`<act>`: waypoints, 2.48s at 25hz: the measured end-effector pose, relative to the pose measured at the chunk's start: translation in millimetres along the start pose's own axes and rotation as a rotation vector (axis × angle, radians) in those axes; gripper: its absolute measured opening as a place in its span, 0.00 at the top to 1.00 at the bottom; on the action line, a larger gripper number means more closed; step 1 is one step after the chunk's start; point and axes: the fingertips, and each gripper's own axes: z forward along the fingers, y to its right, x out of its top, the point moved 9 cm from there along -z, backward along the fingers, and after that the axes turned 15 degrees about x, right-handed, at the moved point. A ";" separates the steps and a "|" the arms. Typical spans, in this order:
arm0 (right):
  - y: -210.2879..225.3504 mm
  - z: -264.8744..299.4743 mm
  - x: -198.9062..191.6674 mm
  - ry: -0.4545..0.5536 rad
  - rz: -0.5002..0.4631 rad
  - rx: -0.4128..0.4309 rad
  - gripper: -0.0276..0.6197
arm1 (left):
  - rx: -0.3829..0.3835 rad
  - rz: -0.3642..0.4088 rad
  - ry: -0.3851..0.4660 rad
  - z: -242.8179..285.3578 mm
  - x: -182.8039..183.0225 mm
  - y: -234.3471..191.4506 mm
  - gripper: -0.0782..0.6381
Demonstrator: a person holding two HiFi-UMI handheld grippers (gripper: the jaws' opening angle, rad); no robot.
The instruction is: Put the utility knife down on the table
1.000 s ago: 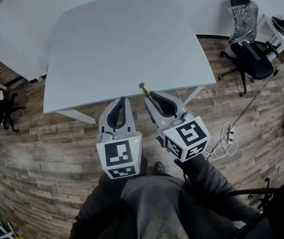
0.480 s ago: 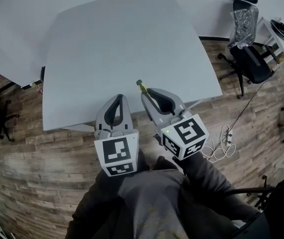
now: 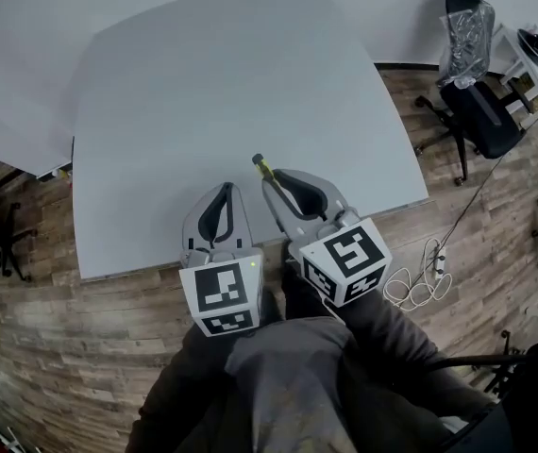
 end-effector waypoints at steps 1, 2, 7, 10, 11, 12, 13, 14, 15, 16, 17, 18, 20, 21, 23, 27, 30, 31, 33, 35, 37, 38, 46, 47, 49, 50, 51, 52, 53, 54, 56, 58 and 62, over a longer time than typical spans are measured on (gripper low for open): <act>8.2 4.2 0.8 -0.002 0.005 0.008 0.87 | 0.000 -0.001 -0.007 9.4 1.6 2.8 0.89; 16.5 7.9 1.4 -0.005 0.009 0.017 0.87 | 0.002 0.001 -0.011 18.9 3.5 6.3 0.89; 61.7 26.8 4.2 -0.008 0.028 0.053 0.87 | 0.021 0.018 -0.021 65.6 14.6 21.9 0.89; 90.3 38.5 12.0 -0.007 0.032 0.074 0.87 | 0.041 0.017 -0.026 92.3 23.1 28.6 0.89; 99.0 41.3 14.2 -0.009 0.031 0.082 0.87 | 0.049 0.016 -0.026 99.7 25.7 31.1 0.89; 107.0 43.3 16.0 -0.010 0.031 0.088 0.87 | 0.057 0.015 -0.025 105.9 27.8 33.7 0.89; 114.0 44.9 17.5 -0.012 0.031 0.092 0.87 | 0.064 0.013 -0.026 110.8 29.6 36.0 0.89; 119.9 46.6 19.3 -0.013 0.031 0.095 0.87 | 0.069 0.011 -0.028 114.8 31.4 37.5 0.89; 124.4 48.7 21.4 -0.015 0.030 0.097 0.87 | 0.073 0.009 -0.029 118.2 33.2 37.8 0.89; 127.6 51.6 23.7 -0.017 0.029 0.100 0.87 | 0.077 0.006 -0.030 121.3 34.9 36.8 0.89; 129.7 55.6 25.9 -0.020 0.028 0.103 0.87 | 0.081 0.003 -0.032 124.7 36.5 34.5 0.89; 131.1 60.8 27.9 -0.024 0.027 0.106 0.87 | 0.084 -0.002 -0.033 128.6 37.7 30.9 0.89; 133.3 73.5 30.3 -0.032 0.026 0.110 0.87 | 0.088 -0.012 -0.036 138.0 38.4 21.8 0.89; 134.7 80.3 30.4 -0.036 0.027 0.110 0.87 | 0.087 -0.016 -0.040 143.4 37.6 17.1 0.89; 139.6 94.7 28.9 -0.046 0.030 0.104 0.87 | 0.079 -0.024 -0.050 156.1 34.1 8.1 0.89; 155.9 121.9 24.4 -0.065 0.043 0.071 0.87 | 0.053 -0.038 -0.079 185.9 25.7 -8.3 0.89; 162.7 138.0 22.6 -0.082 0.042 0.053 0.87 | 0.038 -0.047 -0.086 204.3 22.2 -19.8 0.89; 163.4 142.1 22.6 -0.087 0.042 0.049 0.87 | 0.033 -0.048 -0.088 208.4 21.6 -22.4 0.89; 166.0 151.6 24.5 -0.094 0.043 0.045 0.87 | 0.023 -0.048 -0.089 217.4 22.5 -26.9 0.89; 171.5 163.2 27.3 -0.100 0.044 0.042 0.87 | 0.014 -0.050 -0.092 228.9 24.5 -31.7 0.89; 177.6 174.2 28.8 -0.106 0.049 0.040 0.87 | 0.008 -0.051 -0.099 240.1 24.8 -36.5 0.89; 180.2 179.0 28.5 -0.109 0.053 0.039 0.87 | 0.006 -0.052 -0.105 245.0 24.0 -38.7 0.89; 204.1 202.5 10.8 -0.145 0.100 0.034 0.87 | -0.014 -0.059 -0.159 278.9 9.1 -39.5 0.89; 205.8 204.4 8.6 -0.149 0.106 0.034 0.87 | -0.016 -0.058 -0.164 281.9 7.7 -39.3 0.89; 208.6 208.0 5.2 -0.154 0.115 0.033 0.87 | -0.019 -0.058 -0.171 286.8 5.0 -39.8 0.89; 210.2 209.4 3.7 -0.155 0.119 0.031 0.87 | -0.021 -0.058 -0.175 288.8 3.4 -39.9 0.89; 211.9 210.4 2.3 -0.157 0.122 0.030 0.87 | -0.023 -0.059 -0.180 290.5 1.7 -39.6 0.89; 213.5 211.1 1.0 -0.158 0.125 0.029 0.87 | -0.025 -0.061 -0.185 292.0 0.2 -39.2 0.89; 214.8 211.7 0.0 -0.160 0.128 0.028 0.87 | -0.026 -0.062 -0.189 293.3 -1.0 -38.8 0.89; 215.7 212.5 -1.0 -0.161 0.131 0.027 0.87 | -0.027 -0.064 -0.194 294.6 -2.0 -38.9 0.89; 215.9 215.0 -3.0 -0.166 0.137 0.027 0.87 | -0.028 -0.067 -0.201 296.6 -3.6 -40.4 0.89; 216.2 217.1 -4.7 -0.169 0.141 0.026 0.87 | -0.030 -0.068 -0.204 298.2 -4.7 -41.6 0.89; 218.6 218.5 -7.4 -0.173 0.150 0.021 0.87 | -0.036 -0.069 -0.210 301.6 -6.3 -41.1 0.89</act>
